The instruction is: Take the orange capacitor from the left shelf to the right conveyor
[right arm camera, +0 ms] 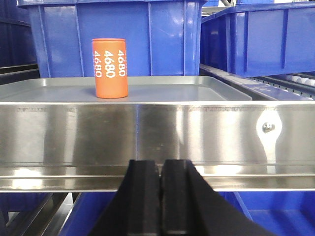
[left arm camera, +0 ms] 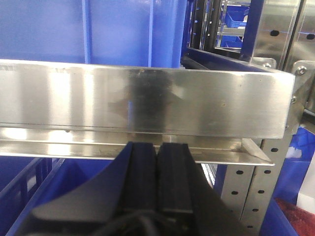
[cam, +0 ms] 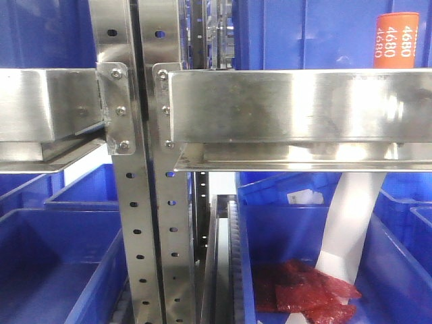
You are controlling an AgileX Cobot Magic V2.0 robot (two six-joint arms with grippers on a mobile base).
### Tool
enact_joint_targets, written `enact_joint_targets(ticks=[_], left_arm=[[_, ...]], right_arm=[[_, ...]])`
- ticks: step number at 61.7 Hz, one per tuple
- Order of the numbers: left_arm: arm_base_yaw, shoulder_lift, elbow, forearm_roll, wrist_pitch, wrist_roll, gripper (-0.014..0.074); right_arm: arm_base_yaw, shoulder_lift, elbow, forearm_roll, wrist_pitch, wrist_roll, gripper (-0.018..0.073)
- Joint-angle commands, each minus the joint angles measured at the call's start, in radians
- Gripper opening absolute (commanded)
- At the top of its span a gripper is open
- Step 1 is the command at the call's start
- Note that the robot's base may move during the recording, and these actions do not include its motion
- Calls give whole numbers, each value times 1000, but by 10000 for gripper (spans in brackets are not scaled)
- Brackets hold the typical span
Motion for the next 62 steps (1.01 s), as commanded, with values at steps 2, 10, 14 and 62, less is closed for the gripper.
enact_joint_targets(ticks=[2,10,14,62], left_arm=[[-3,-12,-7,-2,-90,-1,-127],[-3,-12,-7,-2,-90,-1,-127],[-3,-12,-7,-2,-90,-1,-127],[-3,-12,-7,-2,-90,-1,-127]], right_arm=[[0,-14,-4,1,-82,-9,57],[0,-14,-4,1,-82,-9,57],[0,-14,-4,1,-82,-9,57],[0,-14,-5,1,-153,-7,57]])
